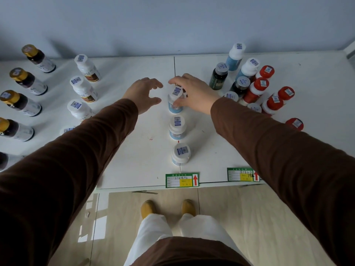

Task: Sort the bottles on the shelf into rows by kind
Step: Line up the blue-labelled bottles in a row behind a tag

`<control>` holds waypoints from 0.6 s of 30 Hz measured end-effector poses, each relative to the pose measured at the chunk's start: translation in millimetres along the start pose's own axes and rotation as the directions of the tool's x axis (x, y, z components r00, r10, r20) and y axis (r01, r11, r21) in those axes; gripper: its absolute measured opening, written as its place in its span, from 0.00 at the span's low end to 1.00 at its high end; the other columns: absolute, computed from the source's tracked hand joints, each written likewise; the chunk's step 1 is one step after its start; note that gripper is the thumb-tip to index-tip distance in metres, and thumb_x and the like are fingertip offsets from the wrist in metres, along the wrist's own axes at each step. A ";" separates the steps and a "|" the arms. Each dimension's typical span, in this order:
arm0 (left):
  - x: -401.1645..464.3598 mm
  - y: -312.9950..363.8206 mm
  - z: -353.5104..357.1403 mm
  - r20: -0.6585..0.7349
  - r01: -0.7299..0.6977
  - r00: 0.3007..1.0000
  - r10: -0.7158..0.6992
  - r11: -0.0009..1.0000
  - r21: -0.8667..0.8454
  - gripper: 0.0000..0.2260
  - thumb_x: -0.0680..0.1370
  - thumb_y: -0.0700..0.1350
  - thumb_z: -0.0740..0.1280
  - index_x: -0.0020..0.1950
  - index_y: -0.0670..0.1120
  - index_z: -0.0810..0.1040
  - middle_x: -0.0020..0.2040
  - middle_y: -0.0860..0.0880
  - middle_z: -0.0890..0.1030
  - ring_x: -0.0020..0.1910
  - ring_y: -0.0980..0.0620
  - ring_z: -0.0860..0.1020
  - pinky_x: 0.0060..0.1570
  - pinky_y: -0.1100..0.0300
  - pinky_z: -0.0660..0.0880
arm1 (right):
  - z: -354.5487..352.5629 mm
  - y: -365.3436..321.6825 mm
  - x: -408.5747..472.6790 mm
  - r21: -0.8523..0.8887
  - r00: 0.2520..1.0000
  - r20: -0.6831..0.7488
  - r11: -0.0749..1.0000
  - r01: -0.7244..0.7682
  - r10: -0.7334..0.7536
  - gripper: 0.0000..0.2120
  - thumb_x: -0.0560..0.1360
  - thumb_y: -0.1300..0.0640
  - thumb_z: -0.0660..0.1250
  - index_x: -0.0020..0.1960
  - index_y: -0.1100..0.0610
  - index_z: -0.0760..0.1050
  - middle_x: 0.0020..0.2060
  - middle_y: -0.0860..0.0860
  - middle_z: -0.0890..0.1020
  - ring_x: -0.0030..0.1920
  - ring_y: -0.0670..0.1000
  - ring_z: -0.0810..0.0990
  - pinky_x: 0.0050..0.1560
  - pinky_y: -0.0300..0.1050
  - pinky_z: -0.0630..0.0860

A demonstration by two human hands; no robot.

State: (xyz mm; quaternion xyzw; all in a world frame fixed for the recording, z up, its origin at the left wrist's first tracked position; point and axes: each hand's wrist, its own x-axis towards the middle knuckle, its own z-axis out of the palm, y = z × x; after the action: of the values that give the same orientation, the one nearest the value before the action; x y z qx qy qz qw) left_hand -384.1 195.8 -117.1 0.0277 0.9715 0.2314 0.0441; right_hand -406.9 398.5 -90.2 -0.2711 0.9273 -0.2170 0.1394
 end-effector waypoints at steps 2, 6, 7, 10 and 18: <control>2.2 6.1 -6.2 -0.025 -0.005 1.000 0.005 1.000 0.007 0.17 0.74 0.45 0.71 0.63 0.50 0.76 0.57 0.47 0.78 0.56 0.47 0.76 0.58 0.54 0.71 | -3.3 1.7 -7.4 0.033 0.999 -0.045 0.999 -0.003 0.005 0.30 0.73 0.50 0.72 0.73 0.51 0.68 0.64 0.53 0.73 0.61 0.53 0.75 0.55 0.41 0.68; 8.3 35.9 -20.3 -0.094 -0.064 0.993 0.066 0.998 0.019 0.16 0.74 0.45 0.70 0.62 0.49 0.77 0.57 0.47 0.79 0.56 0.47 0.76 0.57 0.57 0.70 | -27.9 21.5 -29.0 0.082 0.987 -0.156 0.996 -0.018 0.030 0.23 0.75 0.49 0.70 0.68 0.52 0.73 0.61 0.52 0.75 0.59 0.51 0.76 0.58 0.46 0.74; 8.5 48.4 -21.5 -0.107 -0.087 0.990 0.089 0.996 0.017 0.16 0.74 0.45 0.70 0.62 0.49 0.77 0.57 0.47 0.79 0.56 0.47 0.76 0.57 0.57 0.69 | -37.0 31.0 -38.0 0.083 0.982 -0.183 0.996 -0.029 0.043 0.20 0.76 0.49 0.69 0.67 0.52 0.74 0.60 0.52 0.76 0.57 0.51 0.77 0.57 0.47 0.75; 13.6 70.4 -27.3 -0.129 -0.144 0.981 0.143 0.990 0.000 0.16 0.74 0.45 0.70 0.62 0.49 0.77 0.58 0.47 0.79 0.57 0.48 0.76 0.57 0.58 0.69 | -58.7 50.1 -49.7 0.116 0.964 -0.253 0.992 -0.052 0.081 0.14 0.78 0.52 0.66 0.62 0.53 0.77 0.55 0.51 0.79 0.53 0.50 0.79 0.55 0.45 0.75; 8.9 145.3 -3.1 -0.034 -0.255 0.966 0.256 0.967 0.019 0.18 0.73 0.48 0.71 0.63 0.50 0.76 0.59 0.48 0.78 0.58 0.47 0.75 0.59 0.55 0.70 | -93.9 98.6 -111.3 0.133 0.937 -0.304 0.982 -0.135 0.170 0.11 0.78 0.58 0.66 0.59 0.53 0.80 0.53 0.50 0.83 0.52 0.49 0.80 0.55 0.40 0.73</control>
State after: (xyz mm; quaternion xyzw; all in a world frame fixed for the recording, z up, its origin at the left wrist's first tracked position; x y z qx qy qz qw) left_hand -388.4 324.6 -49.3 0.1487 0.9621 0.2287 -0.0041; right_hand -395.2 566.8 -40.3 -0.1522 0.9425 -0.2967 0.0214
